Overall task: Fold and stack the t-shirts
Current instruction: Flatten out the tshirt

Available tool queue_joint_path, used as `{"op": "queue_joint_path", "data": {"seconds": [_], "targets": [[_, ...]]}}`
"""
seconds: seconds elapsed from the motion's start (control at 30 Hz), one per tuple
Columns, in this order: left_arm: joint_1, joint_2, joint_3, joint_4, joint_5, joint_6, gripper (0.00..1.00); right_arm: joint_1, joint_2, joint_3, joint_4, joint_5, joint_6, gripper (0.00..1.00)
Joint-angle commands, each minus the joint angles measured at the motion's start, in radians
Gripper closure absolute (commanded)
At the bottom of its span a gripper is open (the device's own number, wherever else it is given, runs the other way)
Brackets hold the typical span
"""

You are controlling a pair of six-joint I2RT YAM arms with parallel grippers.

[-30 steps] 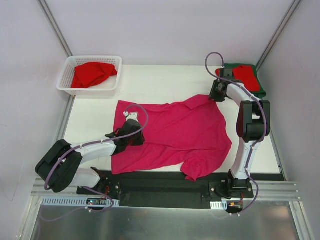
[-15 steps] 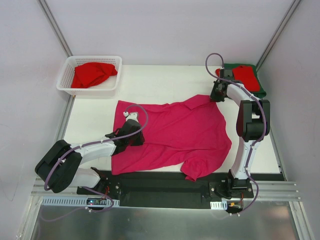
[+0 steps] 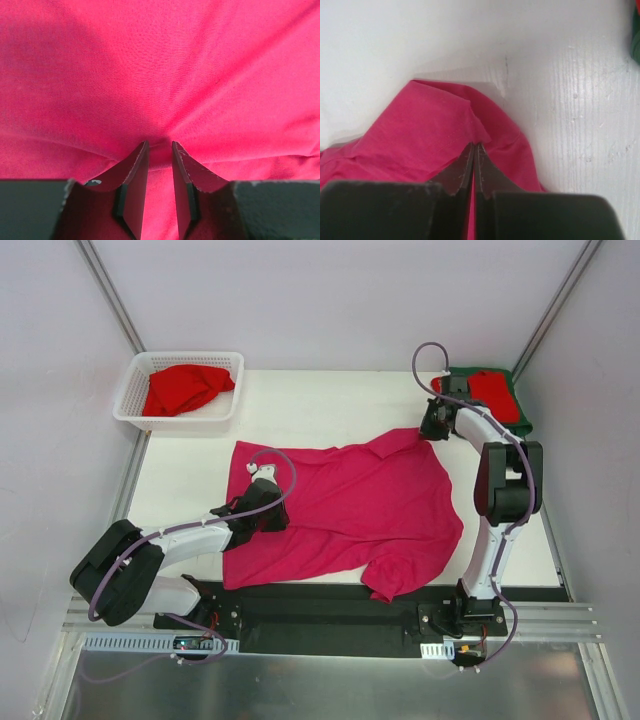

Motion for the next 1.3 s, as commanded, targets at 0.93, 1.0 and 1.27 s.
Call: {"op": "queue_joint_path", "data": {"seconds": [0.93,1.0,1.27], "targets": [[-0.008,-0.091,-0.012,-0.121,-0.042,0.017,0.73,-0.005,-0.204,0.034,0.232,-0.057,-0.034,0.21],[-0.007,-0.117,-0.005,-0.134,-0.054,0.029,0.73,-0.002,-0.252,-0.066,0.226,-0.071,-0.006,0.21],[-0.007,-0.011,0.084,-0.144,-0.058,0.072,0.73,0.067,-0.553,-0.382,0.143,-0.189,0.083,0.25]]}}
